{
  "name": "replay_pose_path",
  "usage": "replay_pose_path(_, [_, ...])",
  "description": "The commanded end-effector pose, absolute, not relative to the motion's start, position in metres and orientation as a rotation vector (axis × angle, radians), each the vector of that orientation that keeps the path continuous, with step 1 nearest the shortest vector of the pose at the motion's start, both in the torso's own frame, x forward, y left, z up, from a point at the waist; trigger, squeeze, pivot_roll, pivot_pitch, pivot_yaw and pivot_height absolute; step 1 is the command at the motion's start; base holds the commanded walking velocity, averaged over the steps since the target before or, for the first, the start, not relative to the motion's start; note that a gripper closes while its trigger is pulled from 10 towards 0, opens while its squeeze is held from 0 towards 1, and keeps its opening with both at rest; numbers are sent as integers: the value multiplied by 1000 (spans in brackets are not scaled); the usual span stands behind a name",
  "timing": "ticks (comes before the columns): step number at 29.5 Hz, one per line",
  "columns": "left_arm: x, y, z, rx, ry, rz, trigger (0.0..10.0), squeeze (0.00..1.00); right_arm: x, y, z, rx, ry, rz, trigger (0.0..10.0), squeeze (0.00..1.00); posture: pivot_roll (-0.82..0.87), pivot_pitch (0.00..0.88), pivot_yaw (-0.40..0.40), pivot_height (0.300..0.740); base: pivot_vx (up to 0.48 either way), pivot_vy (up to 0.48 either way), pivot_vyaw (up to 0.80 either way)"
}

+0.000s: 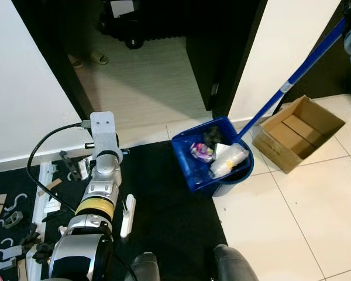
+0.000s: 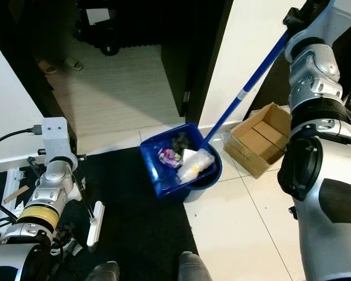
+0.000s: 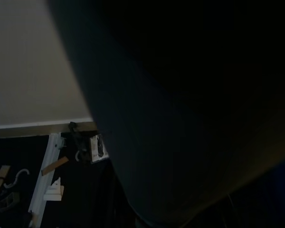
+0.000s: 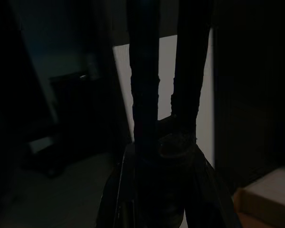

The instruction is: Sweep floor

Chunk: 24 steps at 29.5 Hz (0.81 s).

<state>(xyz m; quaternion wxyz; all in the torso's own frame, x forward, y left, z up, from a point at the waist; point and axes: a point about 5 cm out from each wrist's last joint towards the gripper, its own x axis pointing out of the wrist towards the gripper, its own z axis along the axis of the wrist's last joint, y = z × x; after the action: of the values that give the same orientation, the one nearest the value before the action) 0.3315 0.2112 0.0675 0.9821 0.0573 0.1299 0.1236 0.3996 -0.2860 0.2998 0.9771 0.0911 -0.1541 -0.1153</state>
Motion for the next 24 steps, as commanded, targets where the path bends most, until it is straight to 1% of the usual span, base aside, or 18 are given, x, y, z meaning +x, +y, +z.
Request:
replay_pose_path(1, [333, 213, 73, 131, 229, 245, 10000, 0, 394, -295, 307, 158, -375, -286, 10000, 0, 18, 36, -11, 740, 0, 0, 0])
replay_pose_path(17, [332, 213, 73, 138, 225, 239, 10000, 0, 380, -316, 324, 17, -482, -396, 10000, 0, 16, 39, -8, 740, 0, 0, 0])
replay_pose_path(19, [332, 213, 73, 138, 225, 240, 10000, 0, 379, -317, 325, -11, -493, -410, 10000, 0, 15, 39, -8, 740, 0, 0, 0])
replay_pose_path(20, [332, 213, 73, 139, 224, 239, 10000, 0, 378, -315, 325, -55, -508, -434, 10000, 0, 15, 39, -8, 740, 0, 0, 0])
replay_pose_path(21, [332, 213, 73, 139, 224, 239, 10000, 0, 378, -315, 325, -55, -508, -434, 10000, 0, 15, 39, -8, 740, 0, 0, 0])
replay_pose_path(24, [333, 213, 74, 138, 222, 237, 10000, 0, 379, -309, 322, -113, -523, -462, 10000, 0, 14, 37, -7, 740, 0, 0, 0])
